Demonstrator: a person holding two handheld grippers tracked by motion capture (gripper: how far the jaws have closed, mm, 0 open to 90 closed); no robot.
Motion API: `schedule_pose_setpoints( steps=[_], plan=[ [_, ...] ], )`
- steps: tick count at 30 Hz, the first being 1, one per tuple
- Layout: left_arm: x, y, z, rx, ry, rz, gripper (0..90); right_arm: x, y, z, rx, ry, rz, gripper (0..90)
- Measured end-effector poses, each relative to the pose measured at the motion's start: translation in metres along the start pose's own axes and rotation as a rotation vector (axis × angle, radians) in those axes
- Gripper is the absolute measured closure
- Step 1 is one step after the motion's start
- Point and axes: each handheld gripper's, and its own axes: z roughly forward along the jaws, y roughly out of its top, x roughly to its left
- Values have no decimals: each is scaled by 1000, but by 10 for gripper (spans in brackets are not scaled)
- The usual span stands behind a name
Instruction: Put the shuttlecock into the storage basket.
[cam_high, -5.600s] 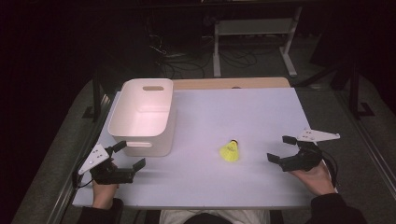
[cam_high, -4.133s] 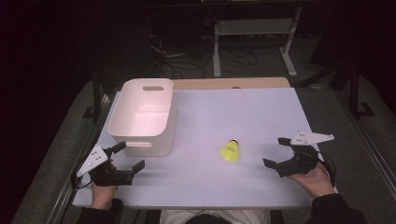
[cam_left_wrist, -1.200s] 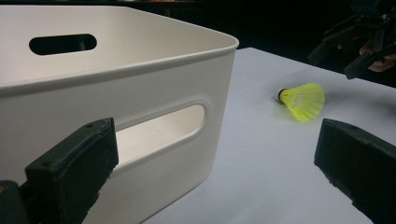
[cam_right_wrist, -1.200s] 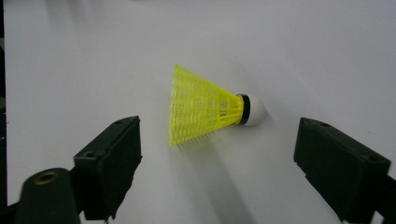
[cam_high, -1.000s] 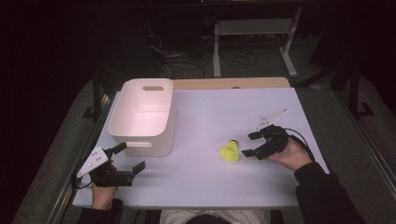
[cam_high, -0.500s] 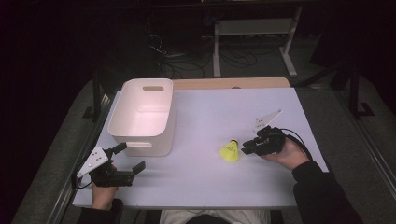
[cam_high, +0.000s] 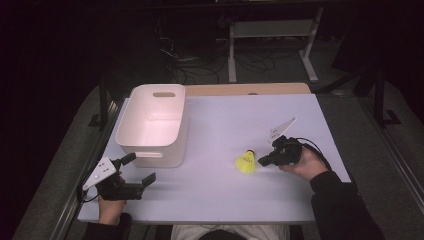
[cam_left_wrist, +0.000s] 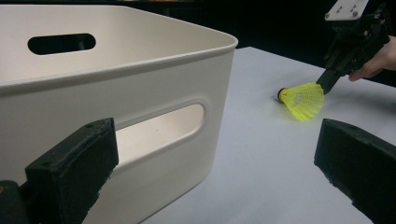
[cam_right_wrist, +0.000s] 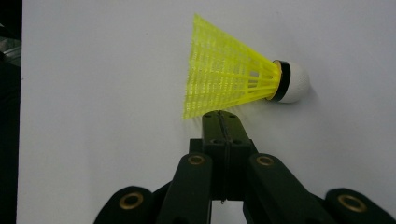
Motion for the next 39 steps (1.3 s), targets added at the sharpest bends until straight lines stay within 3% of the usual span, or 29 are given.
schedule_pose_setpoints(
  steps=[17,39],
  plan=[
    [0,0,0,1,5,0,0,1,3,20,77,25,-5,887],
    [1,0,2,4,15,0,0,3,11,28,63,36,-12,886]
  ],
)
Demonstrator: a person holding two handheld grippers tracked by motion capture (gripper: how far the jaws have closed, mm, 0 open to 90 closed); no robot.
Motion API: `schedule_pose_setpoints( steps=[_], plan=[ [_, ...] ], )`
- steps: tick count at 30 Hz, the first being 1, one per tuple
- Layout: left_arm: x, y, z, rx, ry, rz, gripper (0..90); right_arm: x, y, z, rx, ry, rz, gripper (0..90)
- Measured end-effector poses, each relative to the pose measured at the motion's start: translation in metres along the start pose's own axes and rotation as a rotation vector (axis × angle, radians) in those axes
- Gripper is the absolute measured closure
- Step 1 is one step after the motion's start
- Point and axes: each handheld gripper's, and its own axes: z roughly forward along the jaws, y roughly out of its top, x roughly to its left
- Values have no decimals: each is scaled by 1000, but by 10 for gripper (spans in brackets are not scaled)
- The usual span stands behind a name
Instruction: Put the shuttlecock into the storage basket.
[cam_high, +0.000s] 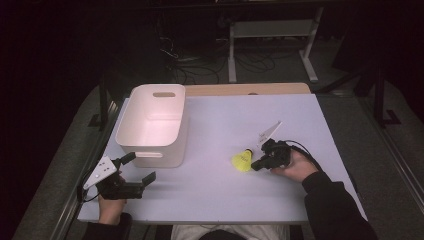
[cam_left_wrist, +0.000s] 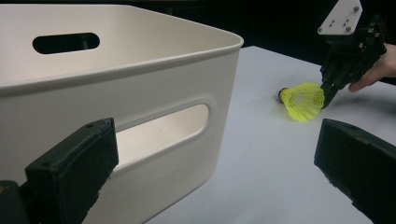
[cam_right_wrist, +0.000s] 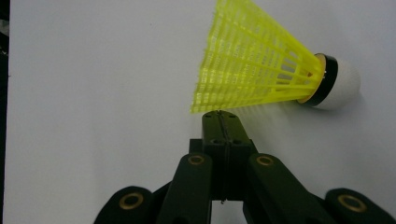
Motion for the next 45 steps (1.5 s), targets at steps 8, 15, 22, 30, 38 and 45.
schedule_pose_setpoints(
  steps=[8,15,22,30,38,45],
  plan=[
    [1,0,1,3,0,-1,0,0,5,2,-3,-3,-8,886],
    [1,0,2,5,2,-1,0,1,18,8,-6,-3,-40,886],
    [0,0,1,6,-1,-1,0,3,26,12,0,-10,-62,887],
    [0,0,1,8,-2,-2,0,1,29,17,6,-22,-64,886],
    [0,0,1,8,-3,-3,0,0,34,20,5,-24,-67,886],
    [0,0,1,8,-6,-2,0,-4,37,18,-13,-31,-66,887]
  ],
)
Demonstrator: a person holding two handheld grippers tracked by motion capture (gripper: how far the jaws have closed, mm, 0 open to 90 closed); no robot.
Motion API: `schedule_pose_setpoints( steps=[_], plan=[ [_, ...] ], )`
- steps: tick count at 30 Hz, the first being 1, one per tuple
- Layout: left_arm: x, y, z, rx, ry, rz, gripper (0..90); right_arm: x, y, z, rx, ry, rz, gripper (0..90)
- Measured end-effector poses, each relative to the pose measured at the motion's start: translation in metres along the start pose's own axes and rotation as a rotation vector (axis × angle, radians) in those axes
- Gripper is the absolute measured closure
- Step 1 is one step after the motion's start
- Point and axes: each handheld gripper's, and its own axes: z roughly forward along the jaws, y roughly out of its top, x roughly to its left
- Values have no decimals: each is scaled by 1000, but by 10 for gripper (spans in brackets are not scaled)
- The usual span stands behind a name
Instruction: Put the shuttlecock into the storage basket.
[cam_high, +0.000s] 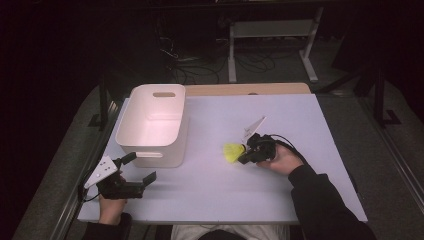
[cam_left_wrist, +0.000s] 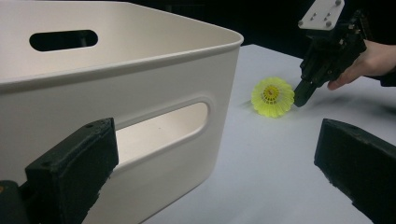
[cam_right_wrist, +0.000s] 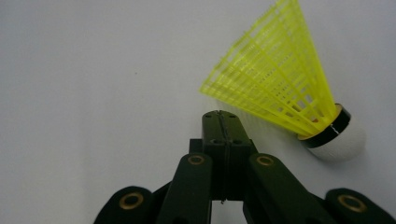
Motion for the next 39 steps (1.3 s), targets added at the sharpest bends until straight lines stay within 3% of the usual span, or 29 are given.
schedule_pose_setpoints(
  steps=[5,22,39],
  plan=[
    [0,0,1,1,-4,-2,0,-6,-2,-1,-17,-5,25,887],
    [0,0,1,2,-9,-2,0,-16,11,13,-14,-12,9,887],
    [-1,0,0,1,-9,-4,0,-30,17,15,-32,-41,40,887]
  ],
)
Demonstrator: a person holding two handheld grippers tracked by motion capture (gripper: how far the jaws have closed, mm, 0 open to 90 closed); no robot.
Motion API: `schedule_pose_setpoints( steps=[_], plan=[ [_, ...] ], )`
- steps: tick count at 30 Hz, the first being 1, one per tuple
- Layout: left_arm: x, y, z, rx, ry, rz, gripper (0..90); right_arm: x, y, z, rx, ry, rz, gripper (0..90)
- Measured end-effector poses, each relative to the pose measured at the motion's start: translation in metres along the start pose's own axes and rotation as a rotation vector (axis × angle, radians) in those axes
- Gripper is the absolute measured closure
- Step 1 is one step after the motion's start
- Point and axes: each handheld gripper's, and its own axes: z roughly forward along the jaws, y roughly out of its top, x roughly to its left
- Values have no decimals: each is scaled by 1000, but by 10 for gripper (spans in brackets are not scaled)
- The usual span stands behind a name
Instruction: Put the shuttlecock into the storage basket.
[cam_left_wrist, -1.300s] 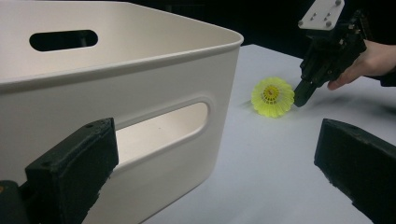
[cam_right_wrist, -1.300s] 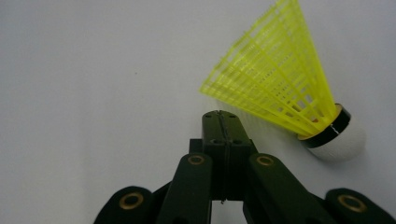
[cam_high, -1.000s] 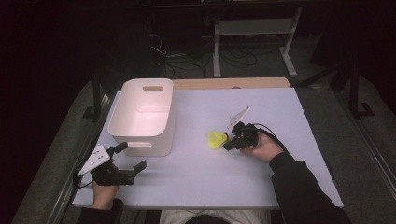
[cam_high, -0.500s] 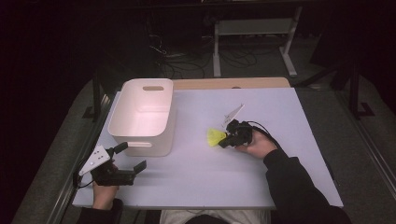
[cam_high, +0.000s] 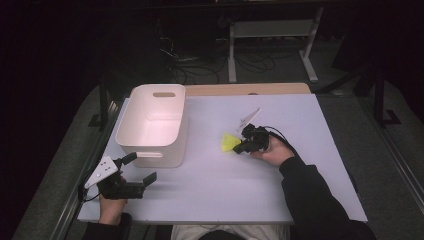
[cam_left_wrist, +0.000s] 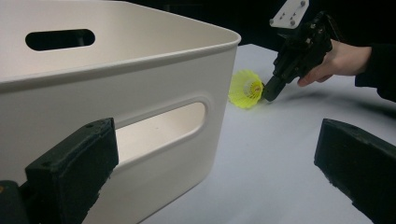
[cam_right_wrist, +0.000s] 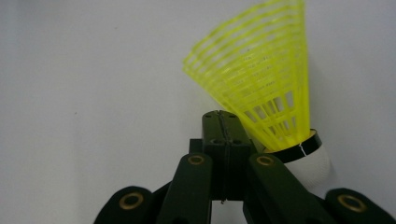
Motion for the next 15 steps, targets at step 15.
schedule_pose_setpoints(
  steps=[15],
  plan=[
    [0,0,0,2,-1,2,0,-10,9,2,-6,-44,33,886]
  ],
)
